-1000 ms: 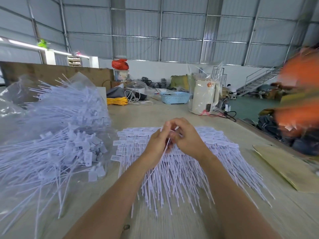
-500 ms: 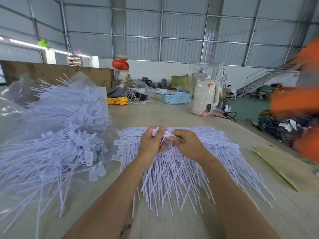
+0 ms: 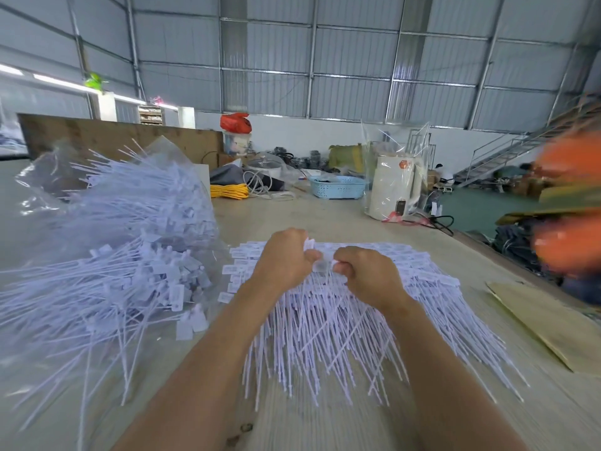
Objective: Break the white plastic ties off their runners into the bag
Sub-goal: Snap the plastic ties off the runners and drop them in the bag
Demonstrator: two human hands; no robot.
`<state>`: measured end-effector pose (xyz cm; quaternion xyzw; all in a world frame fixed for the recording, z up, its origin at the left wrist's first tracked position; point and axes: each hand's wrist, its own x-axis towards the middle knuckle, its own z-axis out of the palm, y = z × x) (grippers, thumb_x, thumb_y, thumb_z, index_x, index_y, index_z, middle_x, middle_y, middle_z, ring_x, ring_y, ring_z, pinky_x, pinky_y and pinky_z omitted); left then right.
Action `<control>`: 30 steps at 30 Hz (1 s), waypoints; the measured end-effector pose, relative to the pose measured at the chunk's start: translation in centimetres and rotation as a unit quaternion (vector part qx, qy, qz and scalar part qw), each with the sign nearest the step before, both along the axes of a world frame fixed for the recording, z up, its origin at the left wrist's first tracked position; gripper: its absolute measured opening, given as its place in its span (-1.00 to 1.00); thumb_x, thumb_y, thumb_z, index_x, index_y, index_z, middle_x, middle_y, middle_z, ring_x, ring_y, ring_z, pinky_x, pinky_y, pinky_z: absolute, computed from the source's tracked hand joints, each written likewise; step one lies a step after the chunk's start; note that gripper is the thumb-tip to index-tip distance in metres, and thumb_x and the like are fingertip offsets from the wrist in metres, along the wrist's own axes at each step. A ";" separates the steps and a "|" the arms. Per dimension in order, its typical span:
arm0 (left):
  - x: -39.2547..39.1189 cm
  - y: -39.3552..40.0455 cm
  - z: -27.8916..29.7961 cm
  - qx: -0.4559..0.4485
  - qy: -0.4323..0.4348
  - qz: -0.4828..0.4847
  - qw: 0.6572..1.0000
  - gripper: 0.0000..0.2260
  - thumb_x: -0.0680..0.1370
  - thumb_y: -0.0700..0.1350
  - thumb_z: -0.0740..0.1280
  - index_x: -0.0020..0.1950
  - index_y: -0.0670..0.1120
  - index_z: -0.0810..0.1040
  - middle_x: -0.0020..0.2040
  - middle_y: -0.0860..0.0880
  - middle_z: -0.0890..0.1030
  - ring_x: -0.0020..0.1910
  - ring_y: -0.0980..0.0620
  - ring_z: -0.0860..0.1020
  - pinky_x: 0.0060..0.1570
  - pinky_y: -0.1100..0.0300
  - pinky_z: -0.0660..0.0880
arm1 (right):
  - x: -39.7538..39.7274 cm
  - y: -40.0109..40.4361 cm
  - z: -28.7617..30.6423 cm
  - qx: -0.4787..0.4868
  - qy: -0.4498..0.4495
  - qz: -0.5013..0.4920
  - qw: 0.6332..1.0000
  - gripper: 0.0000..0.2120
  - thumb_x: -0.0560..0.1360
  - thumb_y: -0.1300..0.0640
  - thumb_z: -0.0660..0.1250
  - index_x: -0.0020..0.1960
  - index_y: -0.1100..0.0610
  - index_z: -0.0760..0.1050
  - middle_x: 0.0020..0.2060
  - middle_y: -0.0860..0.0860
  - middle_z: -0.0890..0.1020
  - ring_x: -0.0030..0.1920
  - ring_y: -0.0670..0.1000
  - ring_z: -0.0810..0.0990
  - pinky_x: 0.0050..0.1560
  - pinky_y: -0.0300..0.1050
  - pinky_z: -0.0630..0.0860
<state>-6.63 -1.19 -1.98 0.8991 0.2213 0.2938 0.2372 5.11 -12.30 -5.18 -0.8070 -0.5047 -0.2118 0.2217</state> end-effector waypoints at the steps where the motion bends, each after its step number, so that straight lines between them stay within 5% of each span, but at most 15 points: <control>1: -0.6 0.0 1.1 0.035 0.015 0.010 0.999 -0.79 0.57 -0.02 0.32 0.00 -0.18 0.51 -0.16 -0.10 0.48 -0.17 -0.05 0.39 -0.20 0.17 0.29 | 0.4 -0.3 0.0 0.021 0.023 -0.017 0.999 -0.83 0.59 0.09 0.18 -0.16 0.09 0.40 -0.16 0.01 0.56 -0.06 0.11 0.52 -0.27 -0.13 0.24; 6: -4.3 1.4 5.6 0.162 -0.112 0.088 0.976 -0.83 0.61 -0.02 0.23 0.09 -0.06 0.53 -0.15 -0.03 0.49 -0.12 -0.09 0.46 -0.22 0.16 0.24 | 1.0 -0.6 0.0 0.097 0.110 -0.007 0.989 -0.82 0.57 0.10 0.24 -0.16 0.18 0.45 -0.31 0.11 0.52 -0.24 0.14 0.46 -0.27 -0.06 0.33; 9: -7.2 5.5 5.7 0.188 -0.096 0.134 0.968 -0.81 0.64 -0.08 0.17 0.11 -0.08 0.54 -0.09 -0.17 0.53 -0.06 -0.19 0.51 -0.23 0.10 0.27 | 0.7 0.0 0.0 0.095 0.103 0.016 0.990 -0.80 0.56 0.07 0.25 -0.13 0.19 0.49 -0.29 0.15 0.56 -0.25 0.15 0.47 -0.24 -0.01 0.42; 14: -12.2 12.4 1.6 0.127 0.169 0.247 0.946 -0.57 0.54 0.22 0.21 0.32 0.03 0.45 0.21 -0.22 0.41 0.23 -0.28 0.39 0.21 -0.13 0.39 | 0.9 0.2 -0.4 0.108 0.111 0.025 0.988 -0.80 0.55 0.10 0.28 -0.08 0.25 0.53 -0.25 0.20 0.59 -0.21 0.20 0.51 -0.20 0.01 0.43; 16: -14.0 13.5 -0.3 0.079 0.319 0.246 0.912 -0.28 0.38 0.45 0.19 0.46 0.16 0.23 0.41 -0.17 0.27 0.39 -0.24 0.24 0.33 -0.18 0.28 | 0.9 0.3 -0.5 0.109 0.113 0.027 0.987 -0.78 0.55 0.11 0.28 -0.08 0.28 0.53 -0.24 0.24 0.59 -0.21 0.23 0.52 -0.20 0.03 0.44; 18: -15.1 14.1 -1.5 0.055 0.372 0.225 0.899 -0.04 0.18 0.57 0.13 0.51 0.26 -0.02 0.51 -0.11 0.11 0.47 -0.21 0.12 0.37 -0.23 0.20 | 0.9 0.4 -0.5 0.117 0.118 0.028 0.986 -0.79 0.55 0.12 0.29 -0.07 0.28 0.53 -0.22 0.24 0.60 -0.19 0.24 0.53 -0.18 0.04 0.45; 26: -11.9 11.1 1.5 0.080 0.329 0.206 0.918 0.15 0.00 0.60 0.05 0.50 0.25 -0.28 0.56 -0.10 -0.05 0.52 -0.21 -0.02 0.36 -0.35 0.04 | 0.6 0.3 -0.2 0.130 0.137 0.045 0.981 -0.83 0.55 0.13 0.27 -0.12 0.23 0.52 -0.23 0.16 0.59 -0.19 0.17 0.51 -0.19 -0.04 0.41; 30: -5.9 6.4 1.9 0.065 0.123 0.047 0.989 0.04 0.14 0.62 0.10 0.52 0.17 0.00 0.51 -0.08 0.15 0.47 -0.14 0.13 0.39 -0.20 0.16 | 0.2 0.3 0.1 0.142 0.149 0.065 0.976 -0.85 0.55 0.14 0.28 -0.08 0.21 0.54 -0.16 0.13 0.60 -0.12 0.11 0.53 -0.15 -0.10 0.37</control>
